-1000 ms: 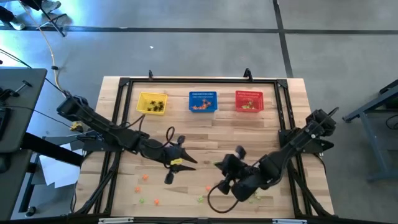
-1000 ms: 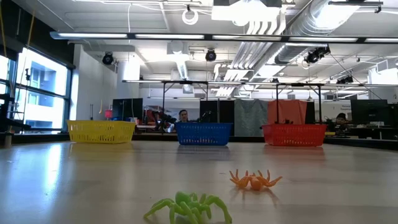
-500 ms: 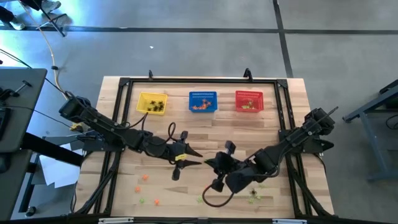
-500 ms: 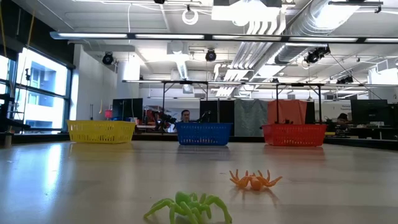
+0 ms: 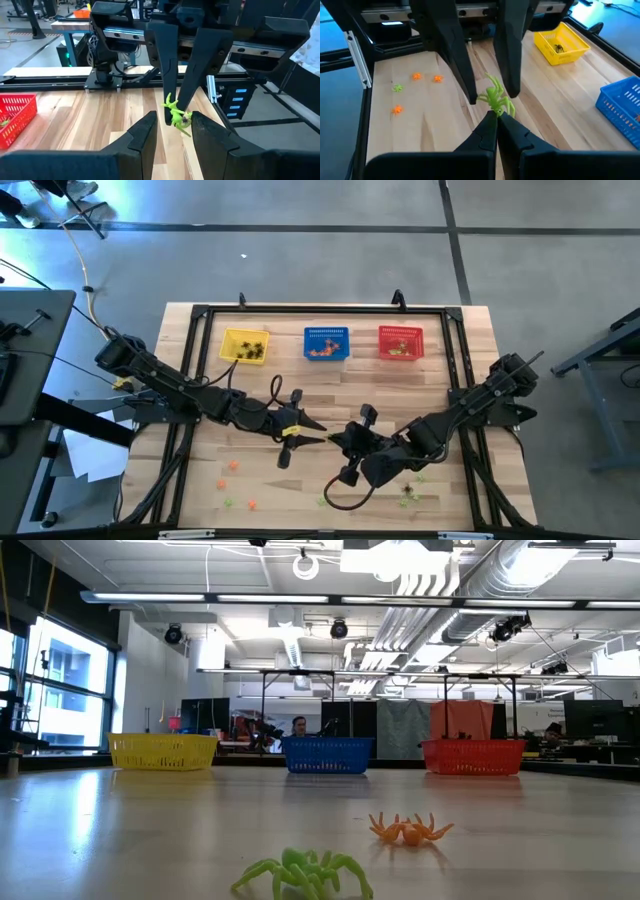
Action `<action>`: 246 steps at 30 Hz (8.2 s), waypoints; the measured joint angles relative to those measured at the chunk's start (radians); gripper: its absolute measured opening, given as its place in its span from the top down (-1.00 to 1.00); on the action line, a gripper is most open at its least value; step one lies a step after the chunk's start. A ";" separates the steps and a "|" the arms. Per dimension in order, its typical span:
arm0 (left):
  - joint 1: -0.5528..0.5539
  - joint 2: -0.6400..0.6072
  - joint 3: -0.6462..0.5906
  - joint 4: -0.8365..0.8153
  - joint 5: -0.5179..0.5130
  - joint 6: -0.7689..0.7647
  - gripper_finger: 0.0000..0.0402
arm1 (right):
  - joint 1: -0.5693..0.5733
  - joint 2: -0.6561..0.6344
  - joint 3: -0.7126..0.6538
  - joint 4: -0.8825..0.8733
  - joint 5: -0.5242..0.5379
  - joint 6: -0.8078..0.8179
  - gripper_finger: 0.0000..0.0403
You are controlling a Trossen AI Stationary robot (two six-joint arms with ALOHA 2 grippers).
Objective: Sort Halloween decoration
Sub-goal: Put the green spider toy into the basket, then put the orange spider toy into the blue basket
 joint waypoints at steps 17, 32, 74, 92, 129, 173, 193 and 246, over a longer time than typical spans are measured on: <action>0.000 0.000 0.000 -0.002 -0.028 0.053 0.85 | 0.000 -0.001 0.000 0.029 0.003 -0.032 1.00; -0.001 0.000 0.000 -0.002 -0.017 0.060 1.00 | 0.000 -0.002 0.000 0.028 0.000 -0.013 1.00; 0.222 0.019 0.000 -0.009 0.110 0.060 1.00 | 0.107 -0.004 0.000 -0.382 -0.378 0.542 0.20; 0.522 0.473 0.411 0.049 0.322 0.104 1.00 | 0.213 -0.005 0.000 -0.391 -0.626 0.695 0.21; 0.694 0.884 0.763 0.041 0.207 0.089 1.00 | 0.210 -0.005 0.000 -0.391 -0.626 0.694 0.21; 0.475 0.635 0.733 -0.743 0.573 0.300 0.47 | 0.210 -0.005 0.000 -0.391 -0.625 0.694 0.20; 0.027 0.566 0.732 -1.060 0.264 0.135 0.47 | 0.205 -0.005 0.000 -0.384 -0.608 0.401 0.20; -0.059 0.832 0.737 -0.805 0.140 -0.100 0.20 | 0.203 -0.005 0.001 -0.373 -0.610 0.405 0.21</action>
